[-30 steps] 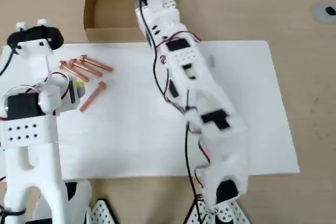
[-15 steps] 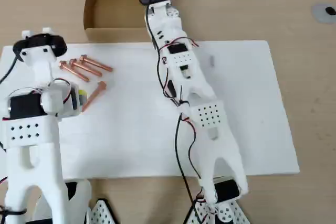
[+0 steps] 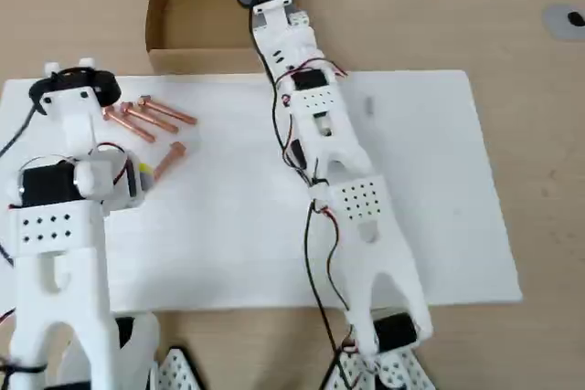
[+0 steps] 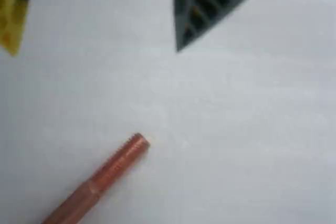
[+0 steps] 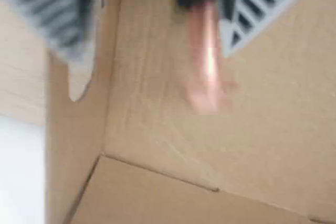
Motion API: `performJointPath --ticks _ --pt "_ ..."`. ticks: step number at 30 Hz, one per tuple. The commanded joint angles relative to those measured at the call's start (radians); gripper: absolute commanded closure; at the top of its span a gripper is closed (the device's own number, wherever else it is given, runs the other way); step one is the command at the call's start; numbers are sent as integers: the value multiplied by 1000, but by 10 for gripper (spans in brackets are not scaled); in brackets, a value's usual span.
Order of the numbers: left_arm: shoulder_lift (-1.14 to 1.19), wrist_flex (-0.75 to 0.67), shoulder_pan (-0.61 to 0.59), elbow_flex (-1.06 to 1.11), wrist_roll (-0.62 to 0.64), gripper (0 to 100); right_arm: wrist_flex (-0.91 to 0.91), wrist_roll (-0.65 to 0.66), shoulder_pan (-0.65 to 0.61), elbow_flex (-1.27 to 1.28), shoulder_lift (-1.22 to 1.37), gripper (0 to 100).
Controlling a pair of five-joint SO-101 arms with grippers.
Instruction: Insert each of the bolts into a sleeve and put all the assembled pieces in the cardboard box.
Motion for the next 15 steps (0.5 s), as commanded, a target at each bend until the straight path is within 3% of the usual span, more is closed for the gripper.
performJointPath --ticks 1,8,12,15 --pt "-5 0 -12 -8 -9 793 37 12 10 -104 -15 745" --pt "-5 2 -12 -18 -3 793 218 9 2 -280 -21 745" --pt "12 5 -12 -35 -6 793 562 9 -19 -539 -22 745" --pt "65 15 -12 -58 -8 793 801 9 -30 -538 -91 745"
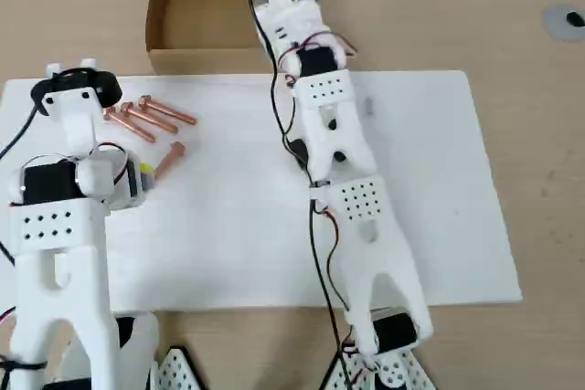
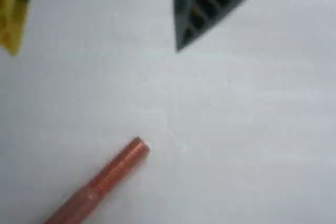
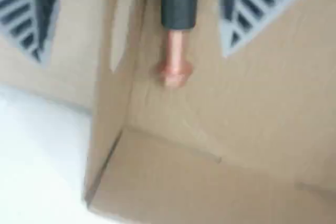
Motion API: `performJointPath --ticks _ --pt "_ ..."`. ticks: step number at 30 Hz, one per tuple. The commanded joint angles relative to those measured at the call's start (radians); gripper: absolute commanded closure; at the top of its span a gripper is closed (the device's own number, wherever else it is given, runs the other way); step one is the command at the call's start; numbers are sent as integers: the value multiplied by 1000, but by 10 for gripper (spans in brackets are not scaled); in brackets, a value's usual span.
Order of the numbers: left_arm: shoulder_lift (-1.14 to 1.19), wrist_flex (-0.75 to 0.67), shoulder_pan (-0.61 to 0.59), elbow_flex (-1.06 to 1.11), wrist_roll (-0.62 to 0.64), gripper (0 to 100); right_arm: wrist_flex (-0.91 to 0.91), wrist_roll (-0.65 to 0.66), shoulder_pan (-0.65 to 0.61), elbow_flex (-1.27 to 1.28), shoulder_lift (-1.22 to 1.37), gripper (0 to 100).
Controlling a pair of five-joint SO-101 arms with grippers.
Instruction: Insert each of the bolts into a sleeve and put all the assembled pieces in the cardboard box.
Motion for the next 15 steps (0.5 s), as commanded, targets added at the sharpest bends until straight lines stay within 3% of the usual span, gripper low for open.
performJointPath --ticks 1,7,12,15 --pt "64 29 -11 -69 -9 793 315 3 -22 -88 -131 745" --pt "303 106 -5 -226 -147 793 655 3 -27 -85 -297 745" --pt "409 104 -11 -364 -388 793 882 3 -25 -84 -437 745" --pt "412 104 -5 -416 -520 793 884 2 2 -82 -527 745"
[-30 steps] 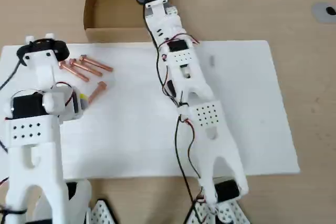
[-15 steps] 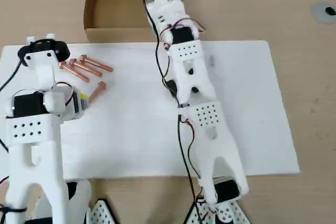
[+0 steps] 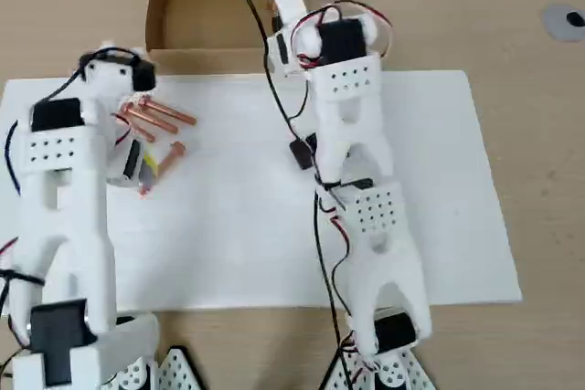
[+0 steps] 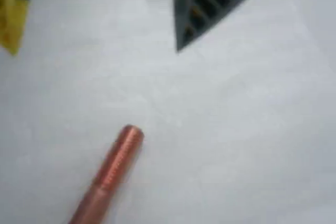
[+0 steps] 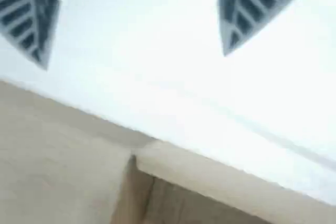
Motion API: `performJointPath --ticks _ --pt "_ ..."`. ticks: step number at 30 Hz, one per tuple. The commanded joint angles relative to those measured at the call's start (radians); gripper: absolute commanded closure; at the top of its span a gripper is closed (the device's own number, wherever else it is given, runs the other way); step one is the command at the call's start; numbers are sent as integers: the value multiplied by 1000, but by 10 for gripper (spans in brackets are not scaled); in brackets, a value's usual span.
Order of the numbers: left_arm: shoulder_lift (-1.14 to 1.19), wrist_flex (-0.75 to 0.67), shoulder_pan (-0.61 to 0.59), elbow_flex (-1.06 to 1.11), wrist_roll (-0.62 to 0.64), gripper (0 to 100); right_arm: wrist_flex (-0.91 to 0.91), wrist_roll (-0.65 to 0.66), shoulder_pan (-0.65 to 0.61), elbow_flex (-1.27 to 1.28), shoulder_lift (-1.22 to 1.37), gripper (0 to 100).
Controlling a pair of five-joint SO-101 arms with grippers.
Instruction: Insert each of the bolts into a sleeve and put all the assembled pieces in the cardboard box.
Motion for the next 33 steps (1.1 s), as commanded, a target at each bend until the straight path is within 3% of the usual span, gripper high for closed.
performJointPath --ticks 1,5,10,14,19,25,33 --pt "7 3 -3 -98 -150 793 29 3 22 -53 -188 745" --pt "10 -41 12 -71 -255 793 29 8 53 -44 -325 745" --pt "10 -203 6 44 -272 791 31 9 61 110 -492 745" --pt "10 -299 23 150 -308 792 29 12 59 407 -671 745" --pt "10 -388 31 210 -354 792 28 184 61 860 -938 745" --pt "12 -402 63 216 -362 792 -25 190 90 1162 -1153 745" --pt "65 -404 121 209 -362 792 -35 190 171 1311 -1277 745"
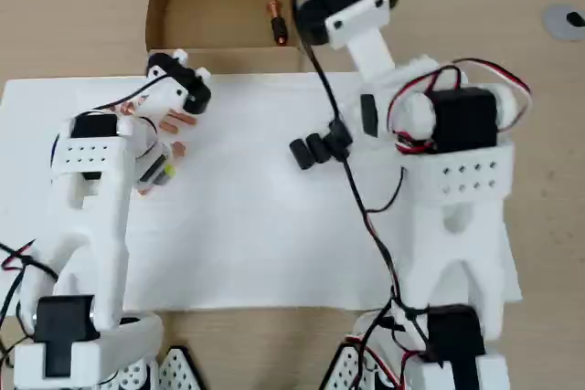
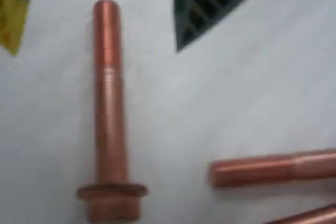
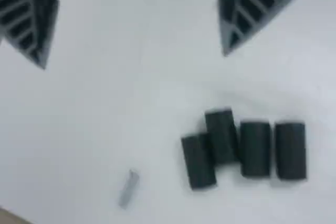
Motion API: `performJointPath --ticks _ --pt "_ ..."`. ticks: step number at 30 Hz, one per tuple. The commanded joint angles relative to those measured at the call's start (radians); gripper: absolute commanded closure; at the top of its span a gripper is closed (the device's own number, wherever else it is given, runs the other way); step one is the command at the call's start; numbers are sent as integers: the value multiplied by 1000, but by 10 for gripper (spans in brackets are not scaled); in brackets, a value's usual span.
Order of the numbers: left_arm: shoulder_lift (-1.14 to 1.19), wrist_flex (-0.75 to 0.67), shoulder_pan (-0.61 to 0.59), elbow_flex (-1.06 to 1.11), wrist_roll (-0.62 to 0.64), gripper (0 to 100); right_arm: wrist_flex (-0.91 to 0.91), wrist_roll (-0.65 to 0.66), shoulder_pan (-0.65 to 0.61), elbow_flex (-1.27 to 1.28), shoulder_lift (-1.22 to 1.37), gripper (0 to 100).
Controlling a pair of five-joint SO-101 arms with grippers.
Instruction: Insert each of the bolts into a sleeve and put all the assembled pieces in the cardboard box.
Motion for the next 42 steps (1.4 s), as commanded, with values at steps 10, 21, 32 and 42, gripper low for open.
performJointPath --ticks 10,21,32,42 --pt "220 -66 -25 -101 -6 793 -26 11 35 85 -110 745" --pt "255 -71 29 -141 -2 793 -46 11 31 88 -105 745" --pt "259 -133 58 -133 57 793 -46 6 36 136 -113 745" --pt "366 -137 58 -167 52 894 -46 6 35 133 -113 745"
